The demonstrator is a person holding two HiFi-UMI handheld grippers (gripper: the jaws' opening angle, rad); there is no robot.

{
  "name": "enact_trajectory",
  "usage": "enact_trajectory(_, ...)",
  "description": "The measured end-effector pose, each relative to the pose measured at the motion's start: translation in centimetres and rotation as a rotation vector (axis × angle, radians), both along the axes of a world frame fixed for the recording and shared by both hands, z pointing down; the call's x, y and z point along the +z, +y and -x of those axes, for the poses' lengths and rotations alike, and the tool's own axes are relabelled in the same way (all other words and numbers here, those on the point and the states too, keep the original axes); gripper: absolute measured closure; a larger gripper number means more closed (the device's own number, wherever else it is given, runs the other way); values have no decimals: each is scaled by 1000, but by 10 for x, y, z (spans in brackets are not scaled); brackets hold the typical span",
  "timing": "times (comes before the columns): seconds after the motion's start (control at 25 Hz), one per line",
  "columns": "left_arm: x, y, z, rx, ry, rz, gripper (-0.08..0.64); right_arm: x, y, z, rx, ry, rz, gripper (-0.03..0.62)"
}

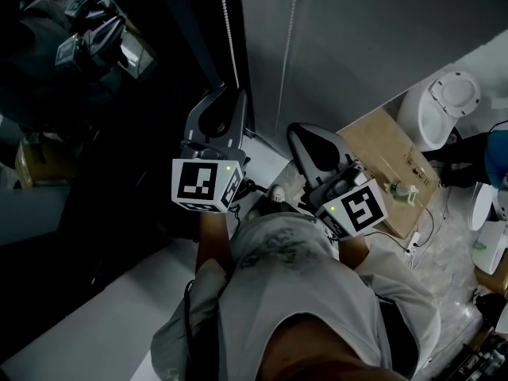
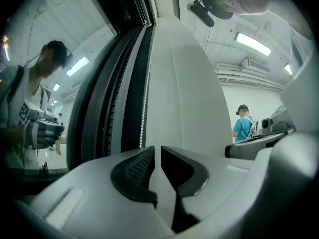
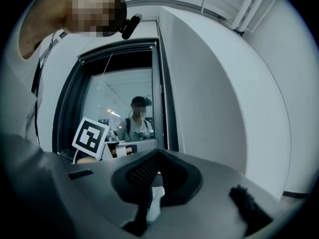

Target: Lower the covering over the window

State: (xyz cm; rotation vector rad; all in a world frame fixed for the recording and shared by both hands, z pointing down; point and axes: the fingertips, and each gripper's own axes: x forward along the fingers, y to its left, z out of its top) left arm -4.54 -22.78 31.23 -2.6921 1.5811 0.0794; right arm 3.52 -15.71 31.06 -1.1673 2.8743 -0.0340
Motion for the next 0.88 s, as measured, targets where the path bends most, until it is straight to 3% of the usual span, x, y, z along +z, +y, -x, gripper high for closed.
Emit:
enact_trajectory(0.4,9,-29,1,-45,-20,13,478,1,-1,-1,11,4,9,575)
enact_trajectory(0.88,15,-51,-13,-17,-31,17,462,4,0,-11,38,23,8,575)
